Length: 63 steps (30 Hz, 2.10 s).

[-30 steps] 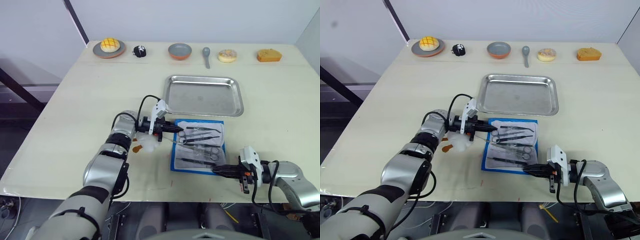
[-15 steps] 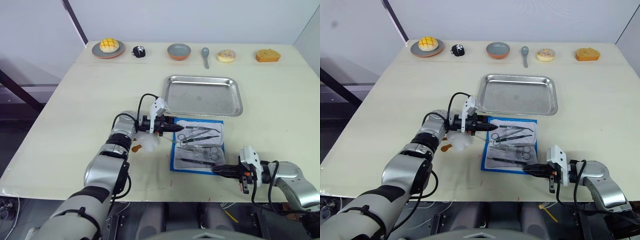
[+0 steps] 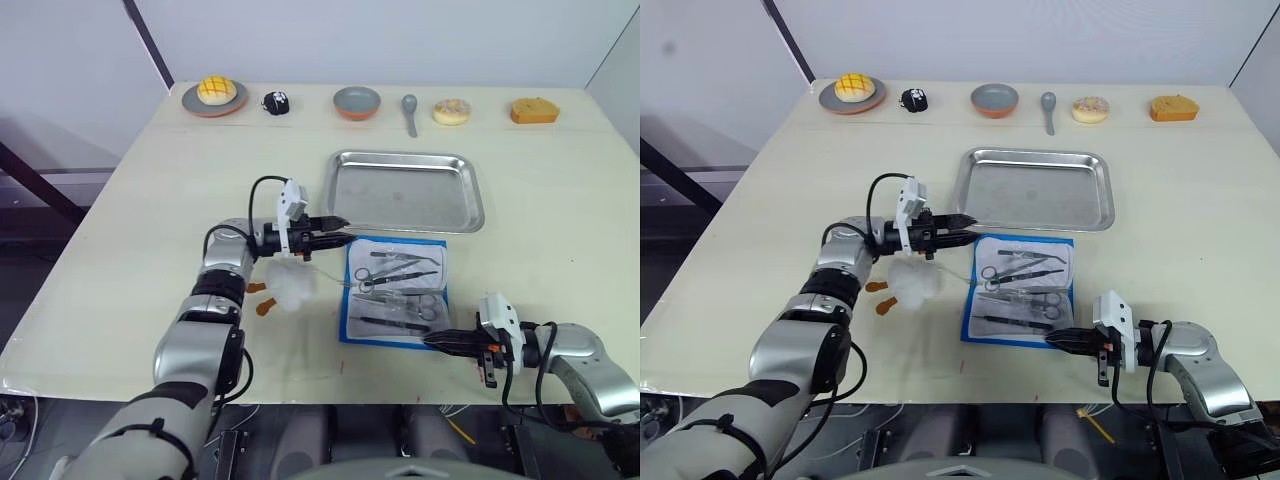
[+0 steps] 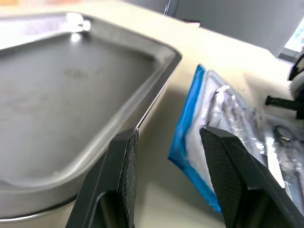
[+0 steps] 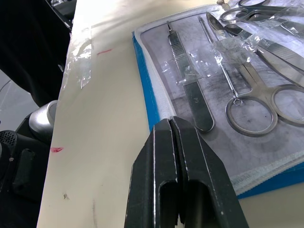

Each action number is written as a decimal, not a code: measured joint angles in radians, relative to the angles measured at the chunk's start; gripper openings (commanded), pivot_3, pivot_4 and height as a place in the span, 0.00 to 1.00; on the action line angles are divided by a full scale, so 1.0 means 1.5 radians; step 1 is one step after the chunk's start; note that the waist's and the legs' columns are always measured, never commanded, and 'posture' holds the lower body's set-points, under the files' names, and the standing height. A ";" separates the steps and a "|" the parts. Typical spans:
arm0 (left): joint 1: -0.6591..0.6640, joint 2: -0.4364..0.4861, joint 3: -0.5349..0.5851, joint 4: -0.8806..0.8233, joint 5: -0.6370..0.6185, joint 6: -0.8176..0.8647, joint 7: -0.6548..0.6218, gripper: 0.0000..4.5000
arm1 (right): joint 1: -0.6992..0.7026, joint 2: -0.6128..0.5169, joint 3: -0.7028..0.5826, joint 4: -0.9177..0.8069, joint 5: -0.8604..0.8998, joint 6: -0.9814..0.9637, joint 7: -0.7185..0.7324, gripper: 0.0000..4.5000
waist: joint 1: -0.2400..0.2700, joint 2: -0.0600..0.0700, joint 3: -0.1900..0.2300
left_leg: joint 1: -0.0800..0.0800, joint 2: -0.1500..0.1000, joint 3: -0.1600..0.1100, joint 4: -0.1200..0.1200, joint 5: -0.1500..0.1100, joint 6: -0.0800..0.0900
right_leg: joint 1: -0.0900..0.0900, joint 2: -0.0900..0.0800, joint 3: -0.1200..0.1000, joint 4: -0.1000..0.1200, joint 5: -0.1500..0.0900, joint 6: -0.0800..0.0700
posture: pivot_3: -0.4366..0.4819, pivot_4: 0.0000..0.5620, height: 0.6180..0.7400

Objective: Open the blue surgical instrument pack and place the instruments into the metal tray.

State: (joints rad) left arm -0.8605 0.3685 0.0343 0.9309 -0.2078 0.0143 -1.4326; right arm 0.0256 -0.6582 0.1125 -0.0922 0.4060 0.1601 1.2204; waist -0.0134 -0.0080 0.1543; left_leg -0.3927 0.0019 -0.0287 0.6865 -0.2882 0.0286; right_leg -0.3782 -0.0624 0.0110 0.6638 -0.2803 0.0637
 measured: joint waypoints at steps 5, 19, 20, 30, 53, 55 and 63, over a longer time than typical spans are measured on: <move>0.035 0.028 0.001 -0.066 -0.022 0.008 -0.029 0.49 | 0.004 0.000 -0.003 -0.009 0.004 0.005 -0.003 0.00 | 0.000 0.000 0.000 | 0.000 0.000 0.000 0.000 0.000 0.000 | 0.000 0.000 0.000 0.000 0.000 0.000 | 0.48 0.27 1.00; 0.123 0.066 -0.011 -0.254 -0.065 -0.027 -0.066 0.49 | 0.040 0.005 -0.040 -0.043 0.044 0.018 -0.020 0.00 | 0.000 0.000 0.001 | -0.001 0.001 0.000 0.000 0.000 0.000 | -0.001 0.000 0.000 0.000 0.000 0.000 | 0.48 0.27 1.00; 0.125 0.070 -0.011 -0.260 -0.067 -0.024 -0.067 0.49 | 0.041 0.004 -0.044 -0.047 0.048 0.019 -0.020 0.00 | 0.000 0.000 0.001 | -0.001 0.001 0.000 0.000 0.000 0.000 | -0.001 0.000 0.000 0.000 0.000 0.000 | 0.48 0.27 1.00; 0.212 0.174 -0.001 -0.446 -0.133 0.021 -0.085 1.00 | 0.093 -0.011 -0.152 -0.148 0.122 0.021 -0.033 0.44 | 0.000 0.000 0.001 | -0.001 0.002 0.000 -0.001 0.000 0.000 | -0.001 0.000 0.001 0.000 0.000 0.000 | 0.48 0.27 1.00; 0.338 0.314 0.028 -0.702 -0.273 0.117 -0.087 1.00 | -0.031 -0.006 -0.161 -0.014 0.018 -0.114 -0.023 0.97 | -0.001 0.002 0.002 | 0.000 0.003 0.001 -0.001 0.000 0.000 | -0.001 0.000 0.002 0.000 0.000 0.000 | 0.48 0.27 1.00; 0.335 0.317 0.028 -0.706 -0.278 0.117 -0.087 1.00 | -0.061 0.005 -0.132 0.008 0.001 -0.116 -0.023 0.97 | -0.001 0.002 0.002 | 0.000 0.002 0.001 -0.001 0.000 0.000 | -0.001 0.000 0.002 -0.001 0.000 0.000 | 0.48 0.27 1.00; 0.332 0.320 0.027 -0.717 -0.282 0.116 -0.087 1.00 | -0.130 0.040 -0.067 0.076 -0.034 -0.125 -0.022 0.97 | 0.000 0.003 0.003 | -0.001 0.002 0.001 -0.001 0.000 0.000 | -0.001 0.000 0.001 -0.001 0.000 0.000 | 0.48 0.27 1.00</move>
State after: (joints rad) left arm -0.3623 0.8480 0.0741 -0.1443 -0.6314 0.1878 -1.5636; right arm -0.1687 -0.5983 0.0118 0.0213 0.3556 -0.0267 1.1873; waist -0.0131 -0.0041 0.1584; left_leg -0.3936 0.0055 -0.0274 0.6848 -0.2885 0.0287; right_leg -0.3803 -0.0625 0.0131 0.6629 -0.2804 0.0635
